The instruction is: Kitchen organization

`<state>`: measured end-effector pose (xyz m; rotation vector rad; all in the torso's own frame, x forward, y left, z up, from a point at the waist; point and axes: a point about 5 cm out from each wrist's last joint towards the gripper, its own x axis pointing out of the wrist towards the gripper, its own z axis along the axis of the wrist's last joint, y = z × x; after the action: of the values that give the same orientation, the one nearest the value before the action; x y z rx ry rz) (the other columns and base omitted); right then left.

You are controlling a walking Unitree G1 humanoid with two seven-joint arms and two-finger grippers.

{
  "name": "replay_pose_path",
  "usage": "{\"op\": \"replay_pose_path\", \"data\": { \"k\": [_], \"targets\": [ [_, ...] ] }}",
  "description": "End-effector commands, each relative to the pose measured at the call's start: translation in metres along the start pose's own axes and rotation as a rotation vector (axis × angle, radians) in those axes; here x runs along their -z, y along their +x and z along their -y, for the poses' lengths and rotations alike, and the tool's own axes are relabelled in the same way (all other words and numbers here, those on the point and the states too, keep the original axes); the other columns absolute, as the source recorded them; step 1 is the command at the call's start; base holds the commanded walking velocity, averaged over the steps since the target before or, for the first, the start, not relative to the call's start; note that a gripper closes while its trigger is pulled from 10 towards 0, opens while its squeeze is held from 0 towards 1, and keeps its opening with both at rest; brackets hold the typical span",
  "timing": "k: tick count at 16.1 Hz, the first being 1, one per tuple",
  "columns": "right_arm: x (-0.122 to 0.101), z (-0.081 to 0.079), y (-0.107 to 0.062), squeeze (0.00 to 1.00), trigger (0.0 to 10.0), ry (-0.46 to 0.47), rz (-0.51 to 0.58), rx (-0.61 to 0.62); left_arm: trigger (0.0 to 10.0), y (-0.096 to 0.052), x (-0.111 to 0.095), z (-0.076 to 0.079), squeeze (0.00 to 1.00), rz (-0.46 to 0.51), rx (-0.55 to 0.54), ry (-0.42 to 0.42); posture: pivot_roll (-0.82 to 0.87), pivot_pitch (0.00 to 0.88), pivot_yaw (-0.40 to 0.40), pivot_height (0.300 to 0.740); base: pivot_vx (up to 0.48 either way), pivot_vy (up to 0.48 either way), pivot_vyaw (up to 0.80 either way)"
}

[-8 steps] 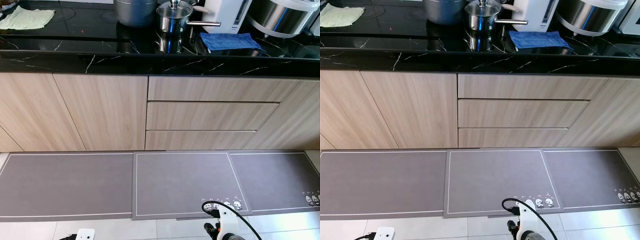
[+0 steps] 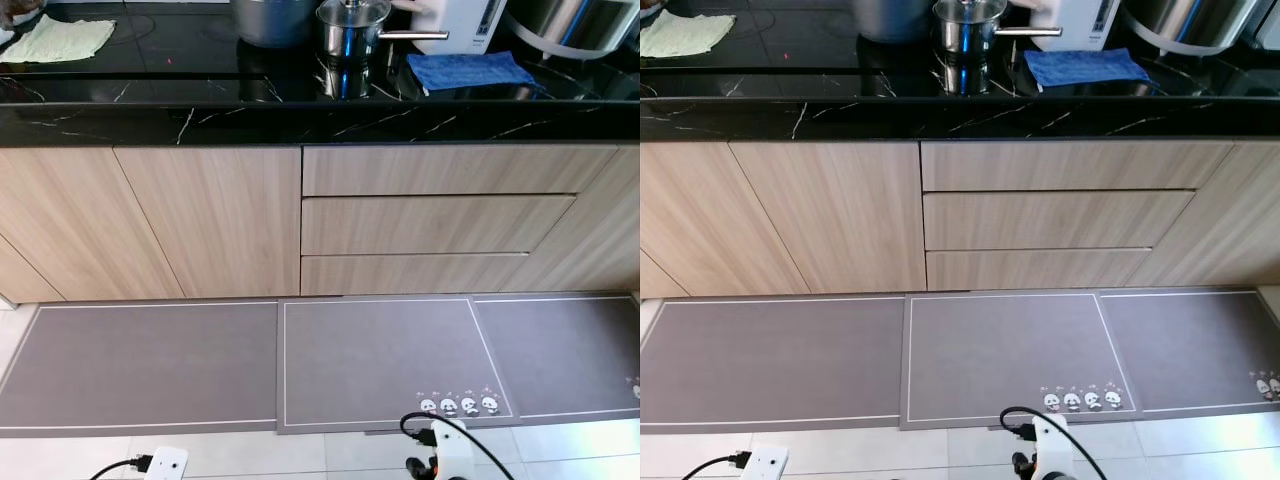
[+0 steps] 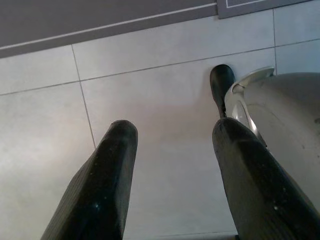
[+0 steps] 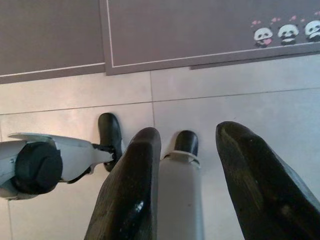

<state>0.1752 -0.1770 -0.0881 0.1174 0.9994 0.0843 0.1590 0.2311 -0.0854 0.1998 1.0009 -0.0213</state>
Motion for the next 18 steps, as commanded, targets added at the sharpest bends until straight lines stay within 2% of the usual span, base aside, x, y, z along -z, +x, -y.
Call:
{"op": "replay_pose_path", "data": {
  "k": [1, 3, 8, 12, 14, 16, 18],
  "targets": [
    [0.005, -0.001, 0.0, 0.0, 10.0, 0.004, -0.016, 0.005, 10.0, -0.001, 0.006, -0.002, 0.0, -0.028, 0.004, 0.032, 0.14, 0.084, 0.008, 0.74, 0.0, 0.0, 0.0],
    [0.005, -0.003, 0.0, 0.0, 10.0, 0.01, -0.01, 0.004, 10.0, 0.0, -0.001, -0.001, 0.0, -0.011, 0.013, 0.061, 0.15, 0.085, 0.016, 0.74, 0.0, 0.0, 0.0],
    [0.002, 0.0, 0.0, 0.0, 10.0, 0.002, -0.001, 0.01, 10.0, 0.002, -0.007, 0.002, 0.0, 0.003, 0.014, 0.047, 0.14, 0.082, 0.005, 0.74, 0.0, 0.0, 0.0],
    [-0.002, 0.009, -0.002, 0.0, 10.0, -0.006, 0.018, 0.05, 10.0, 0.001, 0.0, 0.002, 0.0, -0.014, -0.002, -0.067, 0.13, 0.084, -0.003, 0.74, 0.0, 0.0, 0.0],
    [0.003, 0.023, -0.007, 0.0, 10.0, -0.006, 0.029, 0.085, 10.0, 0.001, 0.0, 0.002, 0.0, -0.005, -0.001, -0.087, 0.12, 0.086, -0.009, 0.74, 0.0, 0.0, 0.0],
    [0.021, 0.036, -0.014, 0.0, 10.0, -0.032, -0.026, 0.117, 10.0, 0.001, 0.002, 0.006, 0.0, -0.008, 0.012, -0.079, 0.12, 0.09, -0.011, 0.74, 0.0, 0.0, 0.0],
    [0.029, 0.041, -0.017, 0.0, 10.0, -0.018, -0.041, 0.129, 10.0, 0.001, 0.002, 0.008, 0.0, -0.005, 0.018, -0.086, 0.11, 0.097, -0.018, 0.74, 0.0, 0.0, 0.0]
  ]
}}
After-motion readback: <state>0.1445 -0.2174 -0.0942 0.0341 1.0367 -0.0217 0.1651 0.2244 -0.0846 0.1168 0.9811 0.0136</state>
